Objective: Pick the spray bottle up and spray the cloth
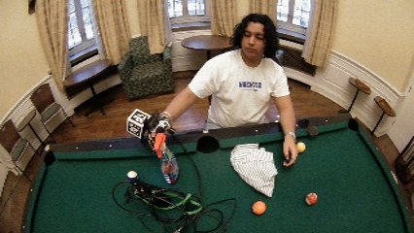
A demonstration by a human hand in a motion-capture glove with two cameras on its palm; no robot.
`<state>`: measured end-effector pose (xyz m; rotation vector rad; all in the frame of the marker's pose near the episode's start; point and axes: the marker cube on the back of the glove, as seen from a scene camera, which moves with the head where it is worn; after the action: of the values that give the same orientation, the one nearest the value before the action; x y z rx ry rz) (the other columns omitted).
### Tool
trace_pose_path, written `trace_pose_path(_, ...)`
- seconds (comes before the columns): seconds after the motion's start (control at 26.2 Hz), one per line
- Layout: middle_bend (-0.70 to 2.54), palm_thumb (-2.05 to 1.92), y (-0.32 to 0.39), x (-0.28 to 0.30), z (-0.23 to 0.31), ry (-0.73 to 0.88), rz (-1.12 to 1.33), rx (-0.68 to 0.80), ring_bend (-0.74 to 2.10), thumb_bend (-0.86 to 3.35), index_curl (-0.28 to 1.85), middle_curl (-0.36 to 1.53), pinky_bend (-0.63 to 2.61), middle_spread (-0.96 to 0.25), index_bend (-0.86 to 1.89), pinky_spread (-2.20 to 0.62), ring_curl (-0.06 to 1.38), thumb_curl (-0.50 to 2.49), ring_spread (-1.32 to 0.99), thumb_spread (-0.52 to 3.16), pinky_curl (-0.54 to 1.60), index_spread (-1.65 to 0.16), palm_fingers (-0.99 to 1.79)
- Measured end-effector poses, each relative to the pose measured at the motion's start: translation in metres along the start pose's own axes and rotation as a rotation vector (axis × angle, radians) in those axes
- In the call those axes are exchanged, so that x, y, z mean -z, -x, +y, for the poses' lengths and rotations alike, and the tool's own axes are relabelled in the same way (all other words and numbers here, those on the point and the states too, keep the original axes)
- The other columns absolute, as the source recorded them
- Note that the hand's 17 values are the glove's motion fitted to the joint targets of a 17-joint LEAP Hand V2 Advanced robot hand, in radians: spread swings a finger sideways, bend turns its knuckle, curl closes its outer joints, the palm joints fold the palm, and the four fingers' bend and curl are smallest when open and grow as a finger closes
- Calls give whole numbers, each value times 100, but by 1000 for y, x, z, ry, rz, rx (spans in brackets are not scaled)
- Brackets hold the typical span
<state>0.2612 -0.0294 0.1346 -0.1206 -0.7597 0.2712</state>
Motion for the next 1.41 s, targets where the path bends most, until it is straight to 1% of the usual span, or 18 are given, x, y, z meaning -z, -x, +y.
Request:
trace_pose_path(0.11, 19, 79, -1, -3, -6, -11, -30, -11, 30, -2, 30, 33, 24, -11, 14, 20, 33, 37, -10, 100, 35, -40, 57)
trace_pose_path(0.27, 19, 80, -13, -7, -9, -54, -92, -65, 31, -2, 29, 33, 25, -11, 13, 20, 33, 37, -10, 99, 35, -40, 56)
trace_pose_path(0.42, 19, 80, 4, -9, -32, 11, -107, -60, 31, -2, 29, 33, 23, -11, 15, 20, 33, 37, -10, 98, 35, -39, 58)
trace_pose_path(0.54, 19, 80, 0, -9, -35, 15, -109, -71, 31, -3, 30, 34, 22, -11, 15, 20, 33, 37, -10, 97, 35, -38, 59)
trace_pose_path(0.73, 20, 77, -29, -13, -24, -60, -158, -118, 31, -4, 29, 35, 21, -12, 13, 20, 34, 36, -10, 96, 35, -39, 58)
trace_pose_path(0.8, 20, 75, -28, -18, -30, -43, -177, -98, 32, -4, 28, 35, 21, -12, 12, 20, 34, 36, -10, 95, 35, -39, 57)
trace_pose_path(0.92, 20, 73, -9, -29, -52, 19, -199, -32, 32, -4, 28, 35, 21, -12, 12, 20, 34, 35, -10, 94, 35, -39, 57)
trace_pose_path(1.07, 19, 72, 5, -37, -66, 0, -188, -4, 35, -4, 27, 35, 21, -12, 11, 19, 35, 35, -11, 93, 35, -38, 58)
trace_pose_path(1.15, 21, 71, 4, -37, -65, -32, -183, 4, 38, -4, 26, 36, 21, -12, 9, 18, 35, 35, -11, 92, 35, -38, 61)
trace_pose_path(1.26, 27, 70, 0, -33, -60, -86, -207, 24, 48, -4, 22, 38, 27, -19, 5, 6, 36, 34, -17, 91, 35, -37, 89)
trace_pose_path(1.41, 26, 75, -4, -27, -52, -110, -250, 47, 54, 0, 22, 39, 35, -21, 8, -7, 40, 36, -20, 93, 38, -35, 101)
